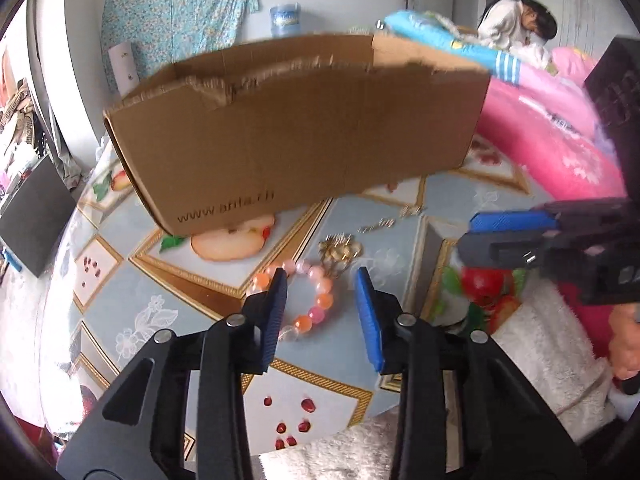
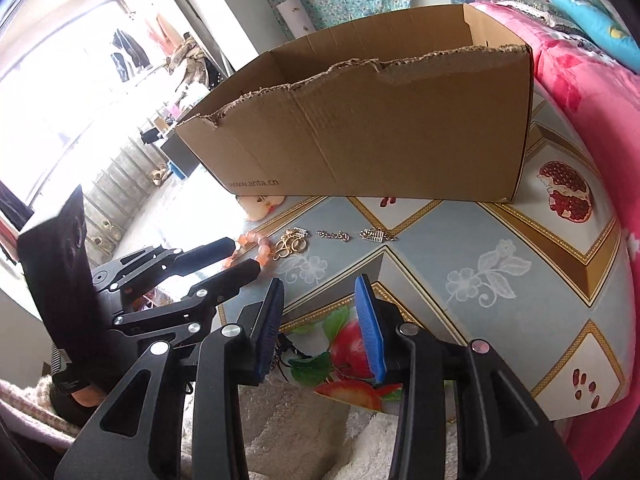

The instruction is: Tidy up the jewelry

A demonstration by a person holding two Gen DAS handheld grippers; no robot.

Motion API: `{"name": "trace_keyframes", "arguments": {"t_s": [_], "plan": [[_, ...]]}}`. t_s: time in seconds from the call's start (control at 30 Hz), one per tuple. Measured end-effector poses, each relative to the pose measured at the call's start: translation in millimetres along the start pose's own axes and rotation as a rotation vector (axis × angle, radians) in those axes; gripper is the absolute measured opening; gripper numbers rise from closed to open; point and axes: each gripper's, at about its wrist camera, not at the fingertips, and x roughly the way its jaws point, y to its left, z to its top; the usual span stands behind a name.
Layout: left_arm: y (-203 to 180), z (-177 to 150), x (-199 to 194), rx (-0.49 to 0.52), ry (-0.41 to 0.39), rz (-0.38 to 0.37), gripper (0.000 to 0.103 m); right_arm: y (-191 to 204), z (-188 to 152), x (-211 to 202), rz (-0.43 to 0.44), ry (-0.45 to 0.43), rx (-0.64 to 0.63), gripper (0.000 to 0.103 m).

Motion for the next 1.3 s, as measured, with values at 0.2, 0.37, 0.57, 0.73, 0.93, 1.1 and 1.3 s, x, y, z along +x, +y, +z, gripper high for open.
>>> {"name": "trace_keyframes", "arguments": {"t_s": [0.2, 0.37, 0.57, 0.73, 0.93, 1.1, 1.3], "plan": [[25.7, -7.2, 5.3, -0.071, 0.015, 0.048, 0.034, -8.8, -0.5, 6.1, -0.016, 0.02, 0.016, 0.037], [55.7, -5.2, 7.9, -0.135, 0.013, 0.107, 0.034, -11.8, 4.3, 11.9, -0.032, 0.019, 0.016, 0.037], [67.8, 0.6, -5.5, -0.172, -0.049, 0.136, 0.05, -13.4, 15.2, 13.0, -0.085, -0.018, -0.025, 0.037], [48.5, 8.6, -16.0, -0.113, -0.109, 0.117, 0.051, -13.7, 28.1, 24.2, -0.123, -0.023, -0.088, 0.037], [21.5, 9.0, -12.8, -0.069, -0.097, 0.058, 0.052, -14.2, 35.2, 39.5, -0.128, -0.001, -0.165, 0.036], [2.9, 6.4, -4.7, -0.041, -0.067, 0.039, 0.052, -5.6, 37.8, 52.9, -0.176, 0.031, -0.278, 0.034], [-8.4, 8.6, -2.1, -0.025, -0.065, 0.028, 0.051, -4.9, 37.9, 53.1, -0.198, 0.055, -0.308, 0.008]]}}
